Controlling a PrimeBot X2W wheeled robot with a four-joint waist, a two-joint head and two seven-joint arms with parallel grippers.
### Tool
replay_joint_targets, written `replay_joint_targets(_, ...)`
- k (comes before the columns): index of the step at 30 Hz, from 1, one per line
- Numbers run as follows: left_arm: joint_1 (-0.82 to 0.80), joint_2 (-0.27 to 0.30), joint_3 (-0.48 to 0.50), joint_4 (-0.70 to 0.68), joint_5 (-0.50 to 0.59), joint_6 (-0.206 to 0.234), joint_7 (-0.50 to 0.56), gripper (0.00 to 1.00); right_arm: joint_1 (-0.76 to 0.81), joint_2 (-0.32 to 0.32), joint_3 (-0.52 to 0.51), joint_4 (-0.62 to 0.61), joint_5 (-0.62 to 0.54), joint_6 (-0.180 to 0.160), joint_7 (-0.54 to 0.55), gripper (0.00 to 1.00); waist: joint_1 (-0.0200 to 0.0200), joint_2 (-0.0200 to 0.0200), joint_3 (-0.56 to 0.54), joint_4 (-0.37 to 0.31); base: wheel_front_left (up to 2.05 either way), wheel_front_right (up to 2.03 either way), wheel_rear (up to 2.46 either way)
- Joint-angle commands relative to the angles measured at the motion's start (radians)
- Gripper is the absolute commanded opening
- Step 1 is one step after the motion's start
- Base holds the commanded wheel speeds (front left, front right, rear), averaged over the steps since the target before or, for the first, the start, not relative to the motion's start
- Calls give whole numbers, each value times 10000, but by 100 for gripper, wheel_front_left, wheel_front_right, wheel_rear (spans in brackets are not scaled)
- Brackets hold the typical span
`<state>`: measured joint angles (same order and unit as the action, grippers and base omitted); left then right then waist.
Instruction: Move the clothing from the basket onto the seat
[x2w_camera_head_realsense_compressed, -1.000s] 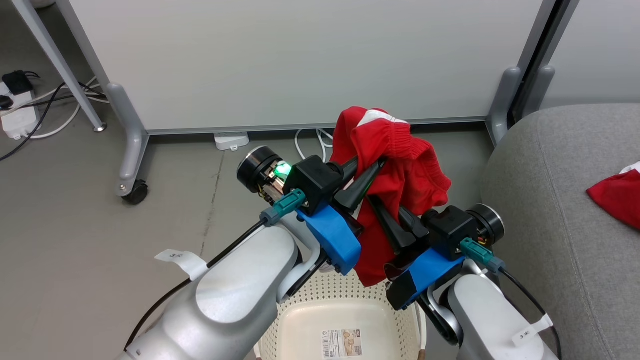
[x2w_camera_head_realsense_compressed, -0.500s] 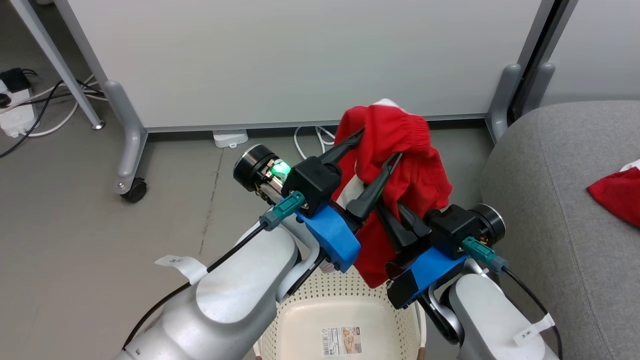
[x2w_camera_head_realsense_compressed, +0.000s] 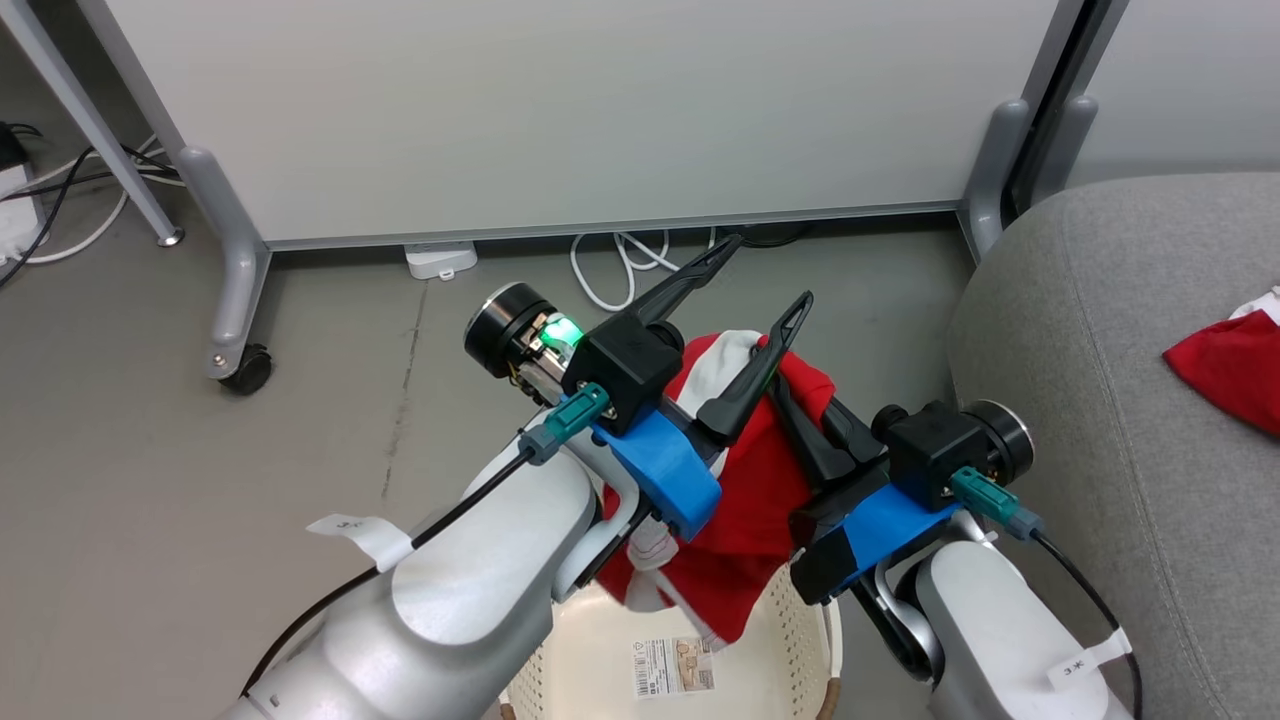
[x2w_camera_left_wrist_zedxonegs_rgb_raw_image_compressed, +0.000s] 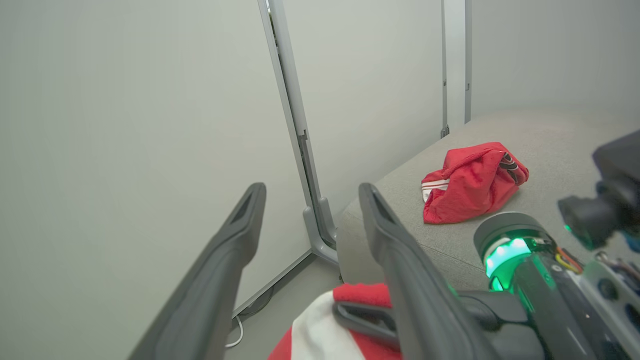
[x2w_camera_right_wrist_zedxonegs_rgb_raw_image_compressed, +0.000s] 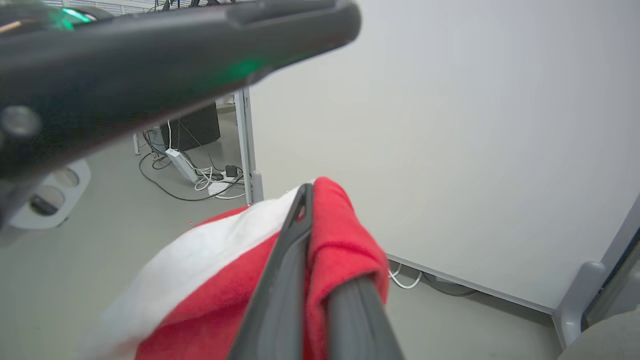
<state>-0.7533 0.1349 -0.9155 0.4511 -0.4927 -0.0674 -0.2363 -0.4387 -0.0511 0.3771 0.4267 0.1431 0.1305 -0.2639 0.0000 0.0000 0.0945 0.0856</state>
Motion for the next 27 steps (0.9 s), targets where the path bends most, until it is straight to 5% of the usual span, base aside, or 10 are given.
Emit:
replay_joint_targets(1, 21, 36, -11, -23, 1, 59, -45, 100, 132, 7, -134, -94, -60, 4, -8, 0, 0, 0, 65, -70, 0, 0, 0)
replay_joint_targets(27, 732, 400, -180, -322, 344, 91, -280, 100, 888, -475, -2107, -1714, -467, 4, -8, 0, 0, 0, 920, -2159, 0, 0, 0)
